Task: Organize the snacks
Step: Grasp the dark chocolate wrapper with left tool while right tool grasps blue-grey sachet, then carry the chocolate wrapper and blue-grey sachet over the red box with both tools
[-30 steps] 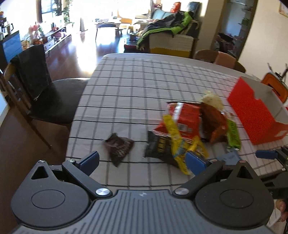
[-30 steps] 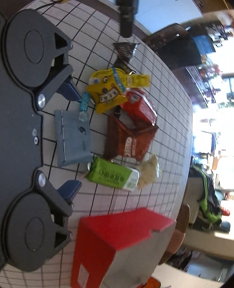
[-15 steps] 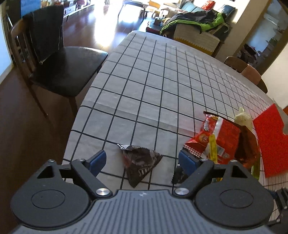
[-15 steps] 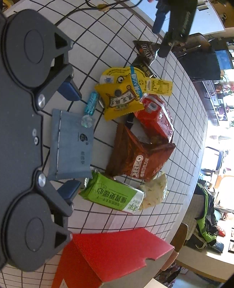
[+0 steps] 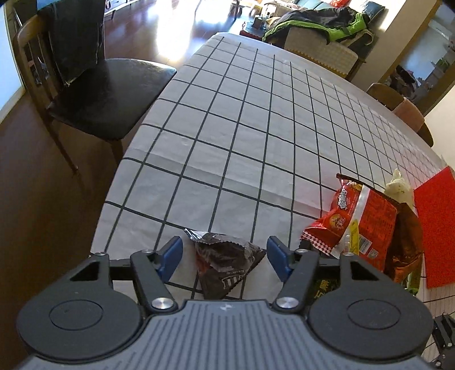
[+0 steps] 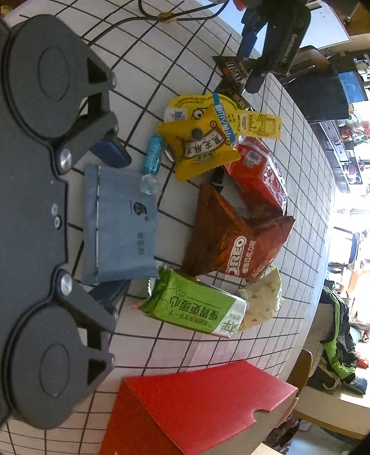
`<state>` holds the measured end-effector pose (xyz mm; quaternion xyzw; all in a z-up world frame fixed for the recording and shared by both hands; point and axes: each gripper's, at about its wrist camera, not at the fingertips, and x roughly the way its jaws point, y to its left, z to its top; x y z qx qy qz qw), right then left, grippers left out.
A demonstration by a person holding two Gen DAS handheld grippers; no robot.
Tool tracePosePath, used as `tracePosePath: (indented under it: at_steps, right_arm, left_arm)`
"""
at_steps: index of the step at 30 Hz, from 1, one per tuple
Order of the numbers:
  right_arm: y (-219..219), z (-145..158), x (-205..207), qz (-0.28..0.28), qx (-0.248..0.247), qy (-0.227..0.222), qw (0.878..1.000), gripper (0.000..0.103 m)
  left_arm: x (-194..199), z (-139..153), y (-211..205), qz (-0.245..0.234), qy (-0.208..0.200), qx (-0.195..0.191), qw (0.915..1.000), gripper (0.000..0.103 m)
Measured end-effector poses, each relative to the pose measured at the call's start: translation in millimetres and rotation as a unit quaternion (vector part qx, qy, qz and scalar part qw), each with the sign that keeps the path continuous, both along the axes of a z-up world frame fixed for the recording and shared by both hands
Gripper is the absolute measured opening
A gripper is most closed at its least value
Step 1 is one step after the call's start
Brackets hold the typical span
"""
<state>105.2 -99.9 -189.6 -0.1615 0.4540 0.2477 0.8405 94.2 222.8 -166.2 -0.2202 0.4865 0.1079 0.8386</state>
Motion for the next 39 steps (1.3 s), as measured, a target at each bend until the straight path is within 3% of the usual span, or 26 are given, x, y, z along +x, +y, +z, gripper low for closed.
tracePosePath:
  at_steps: [5,7,10,11,12,16,21,26,28,32,34,36,39]
  right_arm:
    - [-1.5,1.3,-3.1,-0.006,0.001,0.001,1.0,0.077]
    - [-2.5,3.1,-4.7,-0.009,0.005,-0.001,1.0,0.073]
    - [-6.9,6.7,-6.3,-0.021,0.016,-0.003,1.0,0.065]
    - [-9.6,7.9,-6.6,-0.027,0.022,-0.003,0.999,0.06]
    - [-11.7,8.8,-6.7,-0.032,0.025,-0.005,0.999,0.048]
    - [-19.8,9.9,-7.0,-0.035,0.041,-0.001,0.999,0.044]
    - [-28.7,17.8,-7.8,-0.043,0.071,0.004,0.997,0.029]
    - [-34.4,27.3,-12.1,-0.04,0.086,0.006,0.995,0.024]
    - [-36.0,25.7,-13.9,-0.04,0.082,0.02,0.996,0.024]
    - [-42.2,18.6,-20.5,-0.005,0.049,0.029,0.998,0.035]
    - [-44.3,18.5,-20.9,0.03,0.045,0.038,0.998,0.047]
    - [-43.9,19.7,-20.5,0.069,0.044,0.043,0.996,0.079]
    - [-35.9,23.7,-19.2,0.133,0.017,0.011,0.991,0.08]
  left_arm:
    - [2.0,0.4,-1.9,-0.005,0.003,0.008,0.9999,0.061]
    - [2.6,0.7,-6.3,-0.012,0.008,0.025,0.9996,0.048]
    - [0.3,1.0,-11.7,-0.023,0.009,0.035,0.9991,0.038]
    - [-0.5,0.8,-14.1,-0.027,0.008,0.039,0.9988,0.037]
    - [-1.5,0.7,-16.1,-0.031,0.007,0.043,0.9986,0.035]
    - [-3.9,1.0,-13.2,-0.029,0.004,0.028,0.9992,0.033]
    - [-9.7,0.9,-11.7,-0.026,0.005,0.024,0.9994,0.033]
    - [-20.5,2.4,-14.9,-0.031,0.004,0.023,0.9992,0.032]
    - [-25.0,2.7,-15.6,-0.03,0.004,0.019,0.9993,0.032]
    - [-32.4,3.9,-18.1,-0.034,0.006,0.017,0.9992,0.032]
    - [-36.1,4.6,-18.2,-0.035,0.005,0.016,0.9992,0.032]
    - [-40.7,6.2,-18.4,-0.032,0.005,0.013,0.9994,0.031]
    - [-49.3,13.9,-20.9,-0.031,-0.005,0.014,0.9994,0.031]
